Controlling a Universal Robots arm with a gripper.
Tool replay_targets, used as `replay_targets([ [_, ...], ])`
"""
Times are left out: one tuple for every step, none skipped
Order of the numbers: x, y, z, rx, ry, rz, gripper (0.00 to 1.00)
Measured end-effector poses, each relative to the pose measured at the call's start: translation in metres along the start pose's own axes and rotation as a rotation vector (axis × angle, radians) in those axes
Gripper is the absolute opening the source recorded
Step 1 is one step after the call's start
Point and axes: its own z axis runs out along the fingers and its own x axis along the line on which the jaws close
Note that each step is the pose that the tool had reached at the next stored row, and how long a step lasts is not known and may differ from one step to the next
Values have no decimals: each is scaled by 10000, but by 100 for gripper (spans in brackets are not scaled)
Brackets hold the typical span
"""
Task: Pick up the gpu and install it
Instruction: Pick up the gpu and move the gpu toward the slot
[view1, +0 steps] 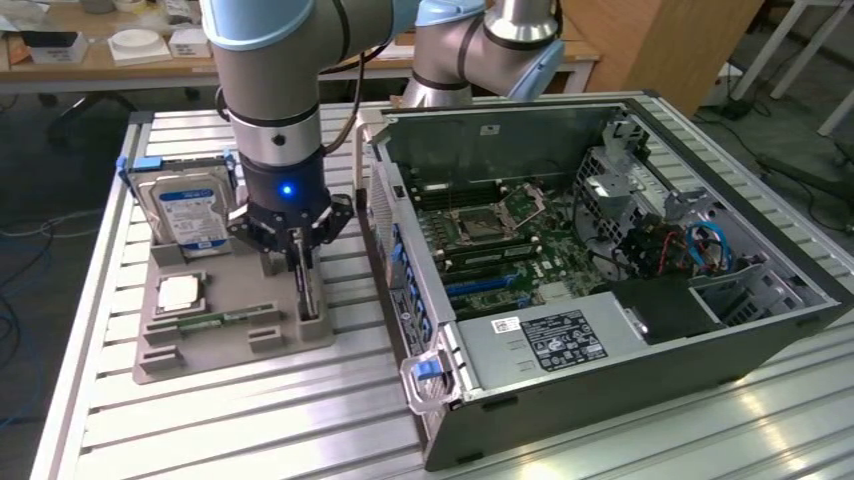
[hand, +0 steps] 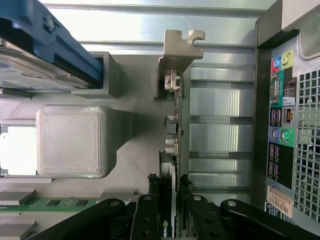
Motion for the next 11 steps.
replay_targets([
  [0,0,0,0,0,1,26],
  [0,0,0,0,0,0,26],
  [0,0,0,0,-1,0,26],
  [0,0,0,0,-1,0,26],
  [0,0,0,0,0,0,26],
  [0,0,0,0,-1,0,26],
  [0,0,0,0,-1,0,26],
  [0,0,0,0,-1,0,26],
  [0,0,0,0,-1,0,26],
  [0,1,-3,-3,-3,0,26],
  [0,2,-15,-6,-4,0,26],
])
